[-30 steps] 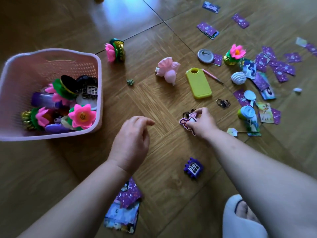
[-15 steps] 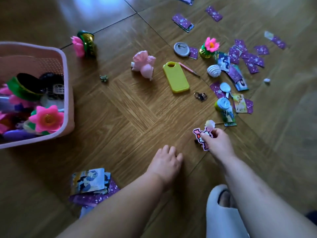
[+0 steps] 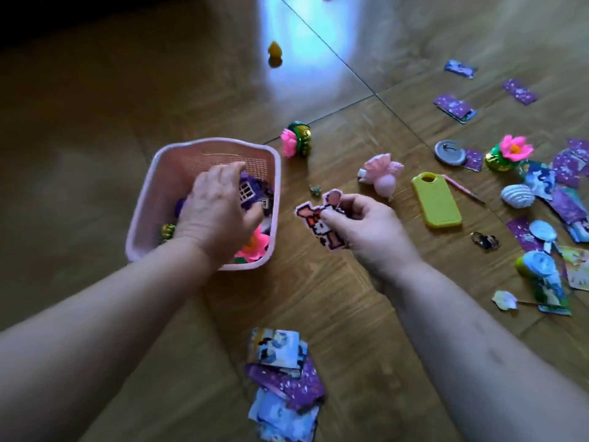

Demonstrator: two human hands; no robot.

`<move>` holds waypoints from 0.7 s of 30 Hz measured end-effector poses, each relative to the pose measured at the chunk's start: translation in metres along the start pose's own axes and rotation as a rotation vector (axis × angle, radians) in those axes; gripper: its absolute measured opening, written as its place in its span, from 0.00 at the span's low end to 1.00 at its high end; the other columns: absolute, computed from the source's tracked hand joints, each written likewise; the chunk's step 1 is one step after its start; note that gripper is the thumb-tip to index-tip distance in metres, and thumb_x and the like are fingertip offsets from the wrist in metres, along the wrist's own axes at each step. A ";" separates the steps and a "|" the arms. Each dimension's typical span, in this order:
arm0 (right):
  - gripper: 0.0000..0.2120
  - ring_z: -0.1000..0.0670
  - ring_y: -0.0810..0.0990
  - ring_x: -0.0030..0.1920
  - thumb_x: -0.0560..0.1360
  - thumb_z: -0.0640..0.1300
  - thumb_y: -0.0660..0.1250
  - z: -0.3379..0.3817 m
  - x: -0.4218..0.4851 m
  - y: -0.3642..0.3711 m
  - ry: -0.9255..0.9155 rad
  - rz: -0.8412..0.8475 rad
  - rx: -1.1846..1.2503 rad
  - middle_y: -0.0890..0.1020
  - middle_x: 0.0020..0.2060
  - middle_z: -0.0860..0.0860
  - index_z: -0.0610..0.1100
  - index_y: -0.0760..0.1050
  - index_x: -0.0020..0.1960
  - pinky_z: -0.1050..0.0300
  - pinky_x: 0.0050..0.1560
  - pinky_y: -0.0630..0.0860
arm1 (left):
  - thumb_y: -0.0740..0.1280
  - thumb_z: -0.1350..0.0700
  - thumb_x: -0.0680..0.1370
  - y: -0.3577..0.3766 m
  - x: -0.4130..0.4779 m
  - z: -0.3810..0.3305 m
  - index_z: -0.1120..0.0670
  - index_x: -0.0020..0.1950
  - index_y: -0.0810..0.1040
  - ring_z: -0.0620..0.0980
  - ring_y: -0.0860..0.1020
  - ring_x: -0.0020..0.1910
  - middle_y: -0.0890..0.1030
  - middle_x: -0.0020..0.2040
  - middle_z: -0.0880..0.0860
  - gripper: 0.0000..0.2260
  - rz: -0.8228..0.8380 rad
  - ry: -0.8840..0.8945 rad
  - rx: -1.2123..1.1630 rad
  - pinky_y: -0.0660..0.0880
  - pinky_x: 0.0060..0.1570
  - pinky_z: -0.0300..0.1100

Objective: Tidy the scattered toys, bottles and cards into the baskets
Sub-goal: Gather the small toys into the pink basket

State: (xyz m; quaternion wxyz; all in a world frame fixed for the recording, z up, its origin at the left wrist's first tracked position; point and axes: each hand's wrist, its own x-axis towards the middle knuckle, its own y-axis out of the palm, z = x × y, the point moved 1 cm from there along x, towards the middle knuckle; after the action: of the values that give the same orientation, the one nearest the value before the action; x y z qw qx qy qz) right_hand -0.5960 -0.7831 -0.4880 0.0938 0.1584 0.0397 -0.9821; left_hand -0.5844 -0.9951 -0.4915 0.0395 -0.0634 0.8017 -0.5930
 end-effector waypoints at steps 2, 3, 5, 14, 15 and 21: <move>0.08 0.50 0.81 0.42 0.75 0.37 0.70 0.014 0.012 0.038 0.003 0.087 -0.038 0.84 0.45 0.45 0.43 0.78 0.53 0.56 0.39 0.78 | 0.68 0.44 0.76 -0.013 0.003 0.030 0.57 0.74 0.66 0.60 0.67 0.69 0.70 0.71 0.59 0.31 0.074 -0.091 0.057 0.63 0.71 0.52; 0.12 0.49 0.82 0.45 0.74 0.39 0.70 0.019 0.016 0.053 0.007 0.112 -0.082 0.84 0.48 0.44 0.42 0.77 0.57 0.54 0.44 0.80 | 0.67 0.44 0.77 -0.019 0.001 0.041 0.56 0.74 0.66 0.60 0.66 0.70 0.69 0.71 0.59 0.30 0.101 -0.123 0.072 0.62 0.71 0.51; 0.14 0.49 0.83 0.49 0.75 0.42 0.70 0.025 0.025 0.073 0.002 0.114 -0.222 0.83 0.49 0.46 0.43 0.76 0.60 0.51 0.52 0.81 | 0.64 0.47 0.79 -0.024 -0.002 0.058 0.56 0.73 0.67 0.60 0.64 0.71 0.68 0.72 0.58 0.25 0.124 -0.160 0.085 0.61 0.70 0.51; 0.10 0.54 0.79 0.53 0.77 0.48 0.66 0.079 0.045 0.059 -0.024 0.220 -1.117 0.82 0.52 0.55 0.49 0.79 0.57 0.74 0.45 0.66 | 0.59 0.58 0.80 -0.036 0.034 0.050 0.56 0.72 0.67 0.59 0.63 0.70 0.67 0.71 0.58 0.20 0.198 -0.047 -0.019 0.63 0.69 0.52; 0.10 0.54 0.78 0.53 0.77 0.49 0.66 0.091 0.047 0.050 0.000 0.222 -1.192 0.82 0.51 0.55 0.49 0.79 0.57 0.71 0.43 0.65 | 0.59 0.58 0.79 -0.038 0.037 0.039 0.56 0.72 0.67 0.59 0.63 0.69 0.67 0.71 0.58 0.20 0.199 -0.003 -0.043 0.63 0.69 0.52; 0.07 0.55 0.79 0.40 0.75 0.50 0.68 0.161 0.048 0.009 0.156 0.288 -1.531 0.82 0.45 0.55 0.51 0.80 0.52 0.61 0.43 0.75 | 0.58 0.59 0.80 -0.051 0.035 -0.019 0.54 0.68 0.70 0.57 0.64 0.68 0.69 0.68 0.55 0.17 0.266 0.223 -0.212 0.66 0.67 0.52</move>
State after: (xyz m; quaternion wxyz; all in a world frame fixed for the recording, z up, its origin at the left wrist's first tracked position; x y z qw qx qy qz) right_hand -0.6873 -0.8176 -0.3514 0.3005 0.1216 0.6915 -0.6456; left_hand -0.6184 -0.9974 -0.4369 0.0214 0.1052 0.8605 -0.4981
